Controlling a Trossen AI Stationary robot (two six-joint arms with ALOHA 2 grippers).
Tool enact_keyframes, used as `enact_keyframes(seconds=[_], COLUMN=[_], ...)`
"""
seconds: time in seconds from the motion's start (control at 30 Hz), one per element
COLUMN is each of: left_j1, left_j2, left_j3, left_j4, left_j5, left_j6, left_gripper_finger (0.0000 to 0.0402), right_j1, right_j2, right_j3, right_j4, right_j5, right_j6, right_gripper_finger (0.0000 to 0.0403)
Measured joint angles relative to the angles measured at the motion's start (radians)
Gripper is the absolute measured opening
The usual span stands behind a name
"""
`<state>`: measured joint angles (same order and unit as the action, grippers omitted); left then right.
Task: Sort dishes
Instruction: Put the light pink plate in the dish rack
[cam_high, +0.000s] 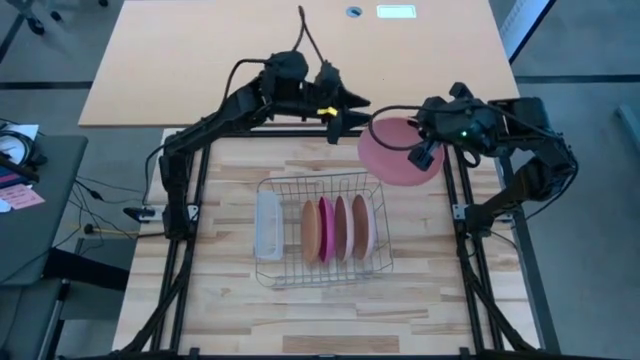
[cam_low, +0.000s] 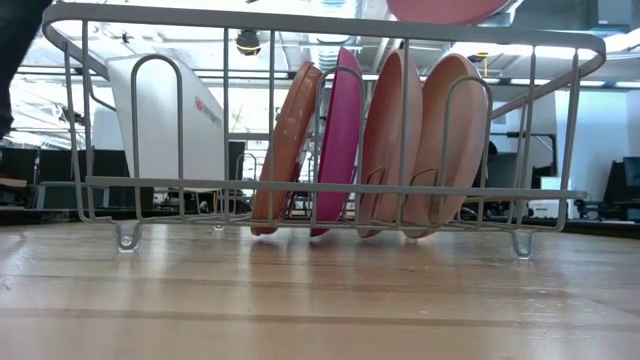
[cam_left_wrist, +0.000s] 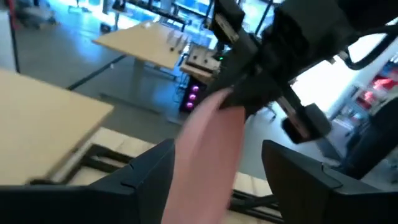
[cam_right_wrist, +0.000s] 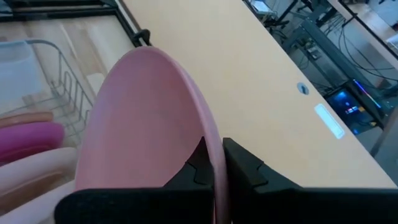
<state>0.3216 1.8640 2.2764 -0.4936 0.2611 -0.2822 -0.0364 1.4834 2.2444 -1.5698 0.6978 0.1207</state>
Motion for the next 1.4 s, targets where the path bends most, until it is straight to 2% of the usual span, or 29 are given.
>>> enact_keyframes(seconds=[0.07, 0.13, 0.23, 0.47, 0.8, 0.97, 1.17, 1.27, 1.4], left_j1=[0.011, 0.031, 0.049, 0.023, -0.041, -0.043, -0.052, -0.057, -0.061], left_j2=[0.050, 0.035, 0.041, 0.039, 0.057, 0.062, 0.071, 0.071, 0.071], left_j3=[0.084, 0.033, 0.024, 0.024, 0.024, 0.024, 0.024, 0.024, 0.024], left_j4=[-0.043, 0.003, -0.051, -0.118, -0.197, -0.216, -0.260, -0.261, -0.263], left_j5=[0.023, 0.070, 0.123, 0.128, -0.183, -0.198, -0.195, -0.235, -0.267], left_j6=[0.049, 0.050, 0.066, 0.267, 0.405, 0.405, 0.421, 0.417, 0.420], left_gripper_finger=[0.0237, 0.0237, 0.0236, 0.0219, 0.0164, 0.0122, 0.0050, 0.0014, 0.0010], right_j1=[0.005, 0.004, 0.001, -0.005, 0.010, 0.011, 0.011, 0.010, 0.009], right_j2=[0.000, 0.000, 0.000, 0.009, 0.042, 0.060, 0.081, 0.091, 0.103], right_j3=[0.000, 0.000, 0.000, 0.000, 0.000, 0.000, -0.001, 0.000, 0.000], right_j4=[-0.001, -0.001, -0.001, -0.001, -0.002, -0.001, 0.007, 0.007, 0.005], right_j5=[-0.005, -0.014, -0.045, -0.086, -0.095, -0.094, -0.095, -0.091, -0.088], right_j6=[0.012, 0.023, 0.036, 0.074, 0.128, 0.168, 0.171, 0.184, 0.220], right_gripper_finger=[0.0017, 0.0018, 0.0018, 0.0018, 0.0018, 0.0018, 0.0018, 0.0019, 0.0025])
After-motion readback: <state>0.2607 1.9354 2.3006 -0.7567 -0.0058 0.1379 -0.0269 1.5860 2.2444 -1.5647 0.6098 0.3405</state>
